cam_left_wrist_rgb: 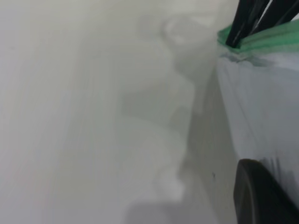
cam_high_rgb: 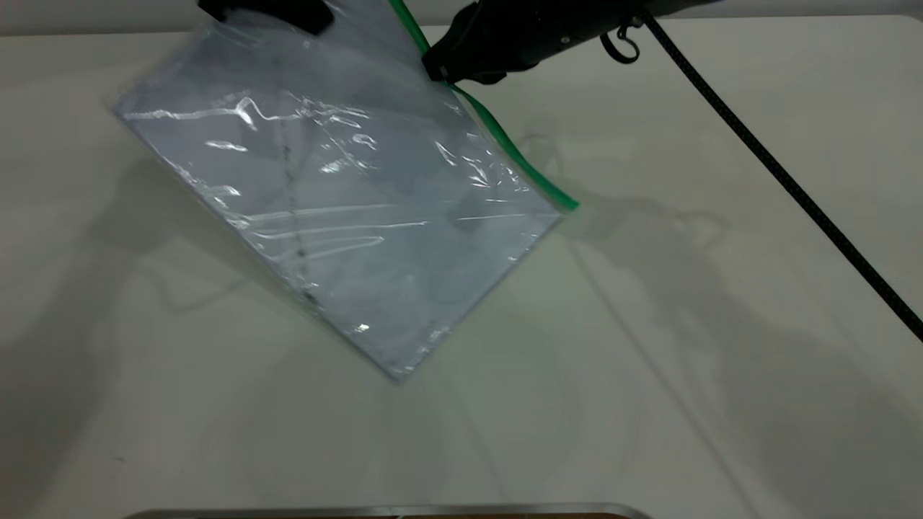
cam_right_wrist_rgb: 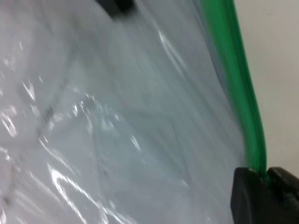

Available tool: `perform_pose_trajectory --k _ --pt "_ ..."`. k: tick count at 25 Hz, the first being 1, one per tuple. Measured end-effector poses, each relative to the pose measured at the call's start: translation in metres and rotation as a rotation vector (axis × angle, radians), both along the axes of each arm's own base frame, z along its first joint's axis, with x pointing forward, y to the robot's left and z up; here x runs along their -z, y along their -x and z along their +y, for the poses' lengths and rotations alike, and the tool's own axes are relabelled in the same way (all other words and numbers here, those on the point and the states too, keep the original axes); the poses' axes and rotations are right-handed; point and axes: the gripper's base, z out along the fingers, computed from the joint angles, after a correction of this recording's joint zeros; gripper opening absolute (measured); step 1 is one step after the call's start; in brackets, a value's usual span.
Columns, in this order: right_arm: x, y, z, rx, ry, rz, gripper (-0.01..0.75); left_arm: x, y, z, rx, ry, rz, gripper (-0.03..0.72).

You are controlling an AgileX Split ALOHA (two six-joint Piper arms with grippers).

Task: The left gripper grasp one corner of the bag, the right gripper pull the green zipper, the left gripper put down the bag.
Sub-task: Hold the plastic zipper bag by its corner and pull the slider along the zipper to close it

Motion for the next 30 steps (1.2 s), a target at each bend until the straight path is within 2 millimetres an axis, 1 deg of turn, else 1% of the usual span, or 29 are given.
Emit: perform_pose_trajectory --k 7,11,13,21,30 --pt "0.013 -0.002 -0.007 0.048 0.075 0.010 0.037 -0.019 -0.001 0.033 -0.033 0.061 -0.004 0.053" --pt "0.021 -0.004 -0.014 0.077 0.104 0.021 0.037 -0.025 -0.005 0.048 -0.074 0.128 -0.033 0.053" --pt "0.026 -0.005 -0.019 0.089 0.111 0.031 0.039 -0.028 -0.007 0.052 -0.090 0.151 -0.044 0.053" --pt "0.040 -0.013 -0.044 0.153 0.141 0.057 0.048 -0.032 -0.010 0.058 -0.124 0.184 -0.068 0.053" --pt "0.043 -0.010 -0.043 0.137 0.131 0.068 0.066 -0.031 -0.010 0.058 -0.130 0.183 -0.074 0.053"
